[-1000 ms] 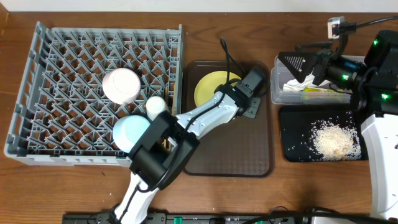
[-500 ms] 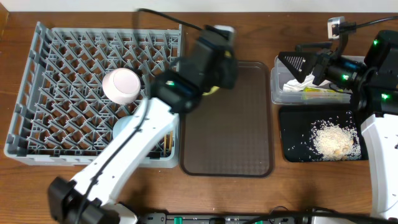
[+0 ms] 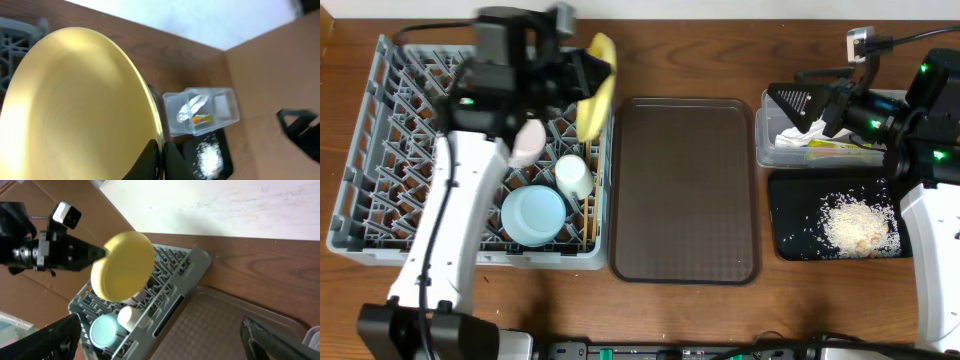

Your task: Sort waste into correct bins and load items into the dishwasher

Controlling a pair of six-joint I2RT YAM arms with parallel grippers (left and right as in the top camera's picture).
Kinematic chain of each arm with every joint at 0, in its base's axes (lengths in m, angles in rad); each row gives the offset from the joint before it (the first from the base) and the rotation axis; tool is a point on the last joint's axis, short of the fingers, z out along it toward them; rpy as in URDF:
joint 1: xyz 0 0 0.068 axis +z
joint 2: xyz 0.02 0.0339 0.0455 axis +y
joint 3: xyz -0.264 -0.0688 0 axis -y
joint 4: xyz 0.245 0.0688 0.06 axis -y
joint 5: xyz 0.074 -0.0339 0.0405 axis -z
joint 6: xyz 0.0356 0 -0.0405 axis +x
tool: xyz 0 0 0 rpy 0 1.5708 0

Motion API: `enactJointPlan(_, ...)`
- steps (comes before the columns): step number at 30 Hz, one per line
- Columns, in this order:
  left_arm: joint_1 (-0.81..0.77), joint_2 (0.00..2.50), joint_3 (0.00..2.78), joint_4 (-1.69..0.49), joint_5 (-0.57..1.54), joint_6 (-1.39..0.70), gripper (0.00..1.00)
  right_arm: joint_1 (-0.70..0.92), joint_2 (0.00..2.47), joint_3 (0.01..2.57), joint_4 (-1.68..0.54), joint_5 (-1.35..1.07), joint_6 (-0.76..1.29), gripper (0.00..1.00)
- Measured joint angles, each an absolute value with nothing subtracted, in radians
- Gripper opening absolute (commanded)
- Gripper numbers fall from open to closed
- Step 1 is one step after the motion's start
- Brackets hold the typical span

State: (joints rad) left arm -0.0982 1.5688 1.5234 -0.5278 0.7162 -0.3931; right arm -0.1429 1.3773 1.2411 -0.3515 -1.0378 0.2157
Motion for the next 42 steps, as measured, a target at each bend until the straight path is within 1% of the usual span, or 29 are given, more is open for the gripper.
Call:
enactJointPlan(6,0.016,1.569,1.523,-0.521,0.867,-0.398,0.08,-0.143,1.377,1.241,-0.352,-1.038,0.216,0.99)
enactJointPlan(13,0.038,1.573,1.523,-0.503,0.962,-0.431,0.08,-0.143,1.377,1.241,-0.352,-1.038,0.216,0.99)
enactJointPlan(20,0.038,1.630,1.523,-0.475,0.987,-0.467,0.08,-0.143,1.377,1.241,-0.352,-1.038,0.216,0.99)
enactJointPlan(28,0.037,1.784,1.523,-0.460,1.000,-0.503,0.08,-0.143,1.377,1.241,-0.352,-1.038,0.216,0.99)
enactJointPlan(33,0.044,1.859,1.523,-0.404,1.008,-0.537,0.08,-0.143,1.377,1.241,-0.352,-1.038,0.216,0.99)
enactJointPlan(42,0.071,1.871,1.523,-0.370,1.021,-0.581,0.08,-0.143,1.377,1.241,-0.352,-1.038,0.216,0.99)
